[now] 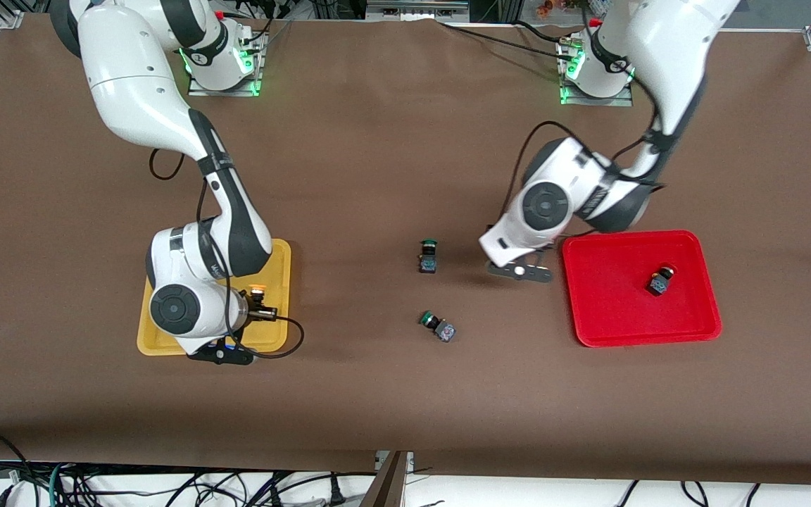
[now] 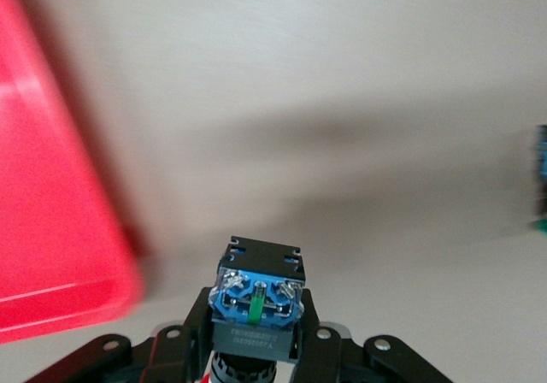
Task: Place red and yellow buttons in trays
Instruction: 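Place the second buttons in the red and yellow trays, opening both grippers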
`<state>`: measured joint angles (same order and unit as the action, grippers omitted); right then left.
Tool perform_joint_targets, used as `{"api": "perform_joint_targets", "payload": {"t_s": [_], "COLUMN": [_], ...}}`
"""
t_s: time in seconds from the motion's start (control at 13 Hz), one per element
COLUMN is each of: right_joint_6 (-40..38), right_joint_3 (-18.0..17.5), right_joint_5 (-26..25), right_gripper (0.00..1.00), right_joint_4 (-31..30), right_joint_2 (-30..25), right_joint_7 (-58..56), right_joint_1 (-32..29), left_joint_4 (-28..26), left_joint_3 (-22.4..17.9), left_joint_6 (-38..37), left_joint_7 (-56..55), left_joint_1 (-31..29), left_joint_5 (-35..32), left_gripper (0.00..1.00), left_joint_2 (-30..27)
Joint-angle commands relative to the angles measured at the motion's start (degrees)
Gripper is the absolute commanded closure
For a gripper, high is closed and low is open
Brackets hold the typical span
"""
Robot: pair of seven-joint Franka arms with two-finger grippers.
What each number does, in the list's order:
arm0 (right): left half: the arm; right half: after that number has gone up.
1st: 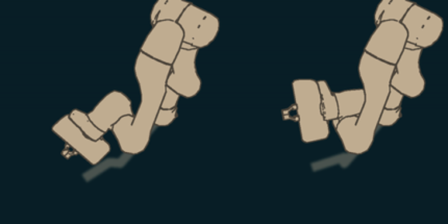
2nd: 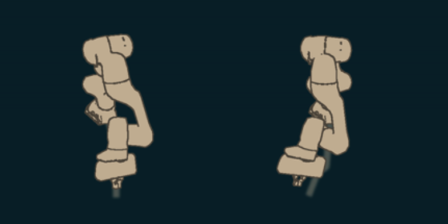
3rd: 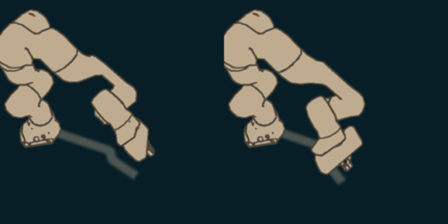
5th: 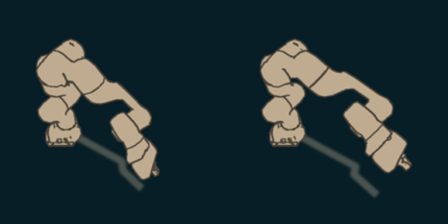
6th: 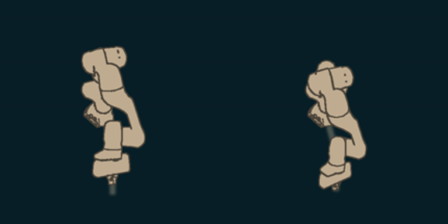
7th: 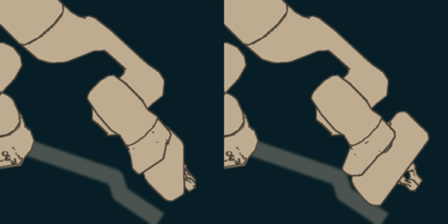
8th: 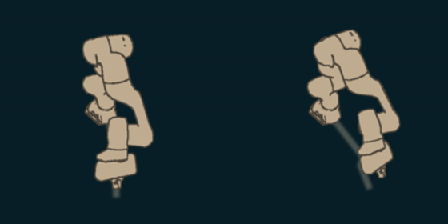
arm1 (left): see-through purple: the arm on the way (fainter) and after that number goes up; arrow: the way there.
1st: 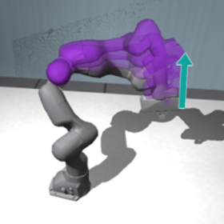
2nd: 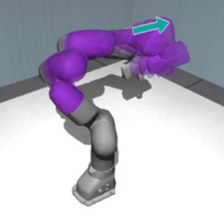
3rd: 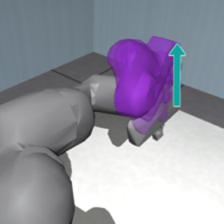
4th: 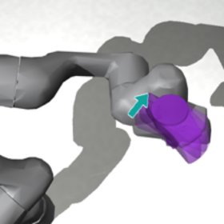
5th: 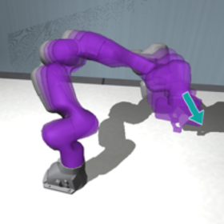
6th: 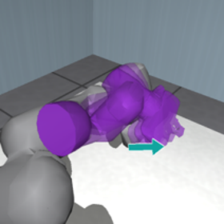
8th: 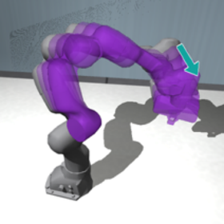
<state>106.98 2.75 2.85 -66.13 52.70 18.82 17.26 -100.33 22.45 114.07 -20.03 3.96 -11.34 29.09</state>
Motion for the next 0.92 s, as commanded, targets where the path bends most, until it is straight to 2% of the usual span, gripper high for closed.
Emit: {"api": "perform_joint_targets", "payload": {"t_s": [0.0,0.15,0.23,0.31,0.46,0.54,0.62,0.69,0.85], "right_joint_6": [0.68,1.56,1.3,0.86,-0.19,-3.07,-6.66,-9.92,-15.03], "right_joint_3": [0.58,1.03,1.11,2.33,3.92,4.36,4.45,4.45,4.8], "right_joint_5": [-0.65,-0.47,-0.47,-0.13,-0.12,-0.03,-0.12,-0.56,-0.65], "right_gripper": [1.0,1.0,0.77,0.01,0.0,0.0,0.0,0.0,0.0], "right_joint_4": [-6.01,-8.04,-8.22,-8.05,-7.96,-7.7,-7.61,-7.61,-7.61], "right_joint_2": [-1.9,-1.9,-2.25,-3.04,-7.59,-10.57,-13.39,-16.11,-20.87], "right_joint_7": [-2.2,-3.0,-3.0,-3.0,-7.28,-9.05,-9.59,-10.38,-14.93], "right_joint_1": [0.76,0.76,0.76,0.76,-0.03,-1.25,-2.22,-3.19,-5.29], "left_joint_4": [-0.3,-0.39,-0.39,-0.65,-1.27,-1.18,-0.66,-0.83,-0.66], "left_joint_3": [0.4,0.31,0.48,0.4,0.31,0.14,0.13,0.31,1.1], "left_joint_6": [-1.92,-0.87,-0.08,1.67,9.72,14.29,16.51,16.89,13.92], "left_joint_7": [15.22,28.41,31.95,32.77,32.86,32.87,33.3,32.61,32.34], "left_joint_1": [-9.63,-16.32,-19.23,-19.95,-20.22,-20.57,-20.66,-20.49,-20.49], "left_joint_5": [-1.32,-2.01,-4.11,-4.65,-4.66,-6.14,-11.03,-14.82,-15.03], "left_gripper": [0.98,0.94,0.94,0.94,0.91,0.88,0.67,0.01,0.0], "left_joint_2": [-0.97,0.34,1.4,2.45,7.35,9.73,11.24,11.34,7.32]}}
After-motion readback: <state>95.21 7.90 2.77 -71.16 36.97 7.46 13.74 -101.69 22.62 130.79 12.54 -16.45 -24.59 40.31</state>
